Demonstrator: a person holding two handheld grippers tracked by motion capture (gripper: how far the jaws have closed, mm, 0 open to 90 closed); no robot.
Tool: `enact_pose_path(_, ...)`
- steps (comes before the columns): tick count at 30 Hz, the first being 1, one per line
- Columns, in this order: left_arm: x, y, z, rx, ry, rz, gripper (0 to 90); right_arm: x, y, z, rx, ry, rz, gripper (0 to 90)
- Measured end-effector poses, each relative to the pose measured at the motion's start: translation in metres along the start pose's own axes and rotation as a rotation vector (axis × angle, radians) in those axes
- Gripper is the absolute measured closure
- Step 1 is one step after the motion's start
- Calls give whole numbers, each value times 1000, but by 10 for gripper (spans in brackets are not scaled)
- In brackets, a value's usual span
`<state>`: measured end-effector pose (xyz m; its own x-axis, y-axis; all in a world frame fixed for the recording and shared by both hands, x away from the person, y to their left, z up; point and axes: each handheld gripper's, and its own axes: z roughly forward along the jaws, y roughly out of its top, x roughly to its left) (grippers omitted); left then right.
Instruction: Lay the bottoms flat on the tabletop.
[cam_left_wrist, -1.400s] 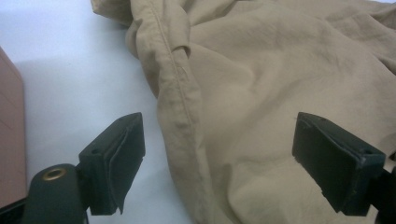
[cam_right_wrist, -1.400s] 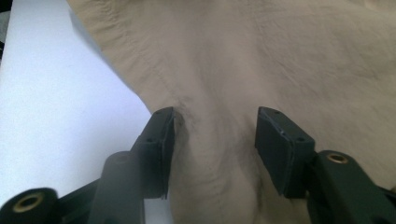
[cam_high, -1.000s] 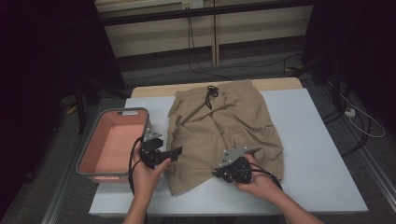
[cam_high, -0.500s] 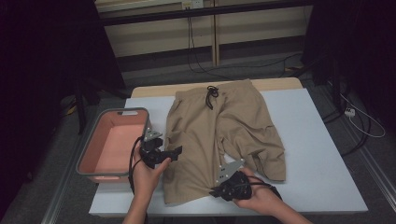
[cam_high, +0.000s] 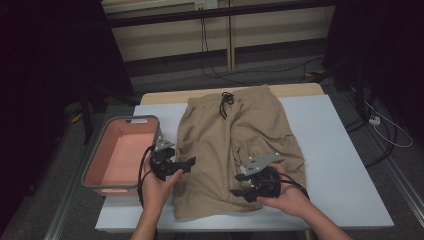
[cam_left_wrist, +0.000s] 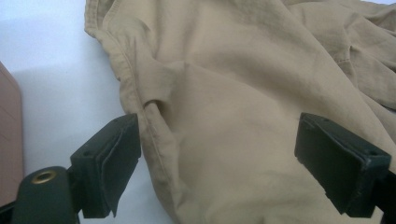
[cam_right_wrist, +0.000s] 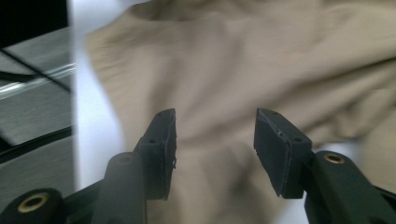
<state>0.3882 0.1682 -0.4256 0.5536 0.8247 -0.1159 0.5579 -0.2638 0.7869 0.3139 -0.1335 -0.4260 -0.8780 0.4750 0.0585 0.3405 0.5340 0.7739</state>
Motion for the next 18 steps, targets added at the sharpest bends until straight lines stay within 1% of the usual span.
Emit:
enact_pose_path(3,0,0,1,2,-1,3,145,-11,1,1,9,-78,12,481)
enact_pose_path(5,-1,0,1,2,-5,6,146,-20,1,6,18,-119,24,480)
enact_pose_path(6,-1,0,1,4,-8,6,145,-26,1,9,24,-155,30,480)
enact_pose_path(7,-1,0,1,5,-9,8,145,-29,1,10,30,-174,36,481)
enact_pose_path(9,0,0,1,3,-7,9,145,-39,2,14,45,-231,58,481)
enact_pose_path(11,0,0,0,1,-8,10,146,-47,3,18,43,-291,65,469)
enact_pose_path(13,0,0,0,2,-10,12,145,-54,5,21,35,-334,90,461)
enact_pose_path(15,0,0,0,2,-11,11,145,-60,7,26,21,-362,109,457)
enact_pose_path(17,0,0,0,1,-10,14,145,-64,7,32,16,-368,132,481)
enact_pose_path(18,0,0,0,0,-9,15,145,-65,7,37,22,-364,146,486)
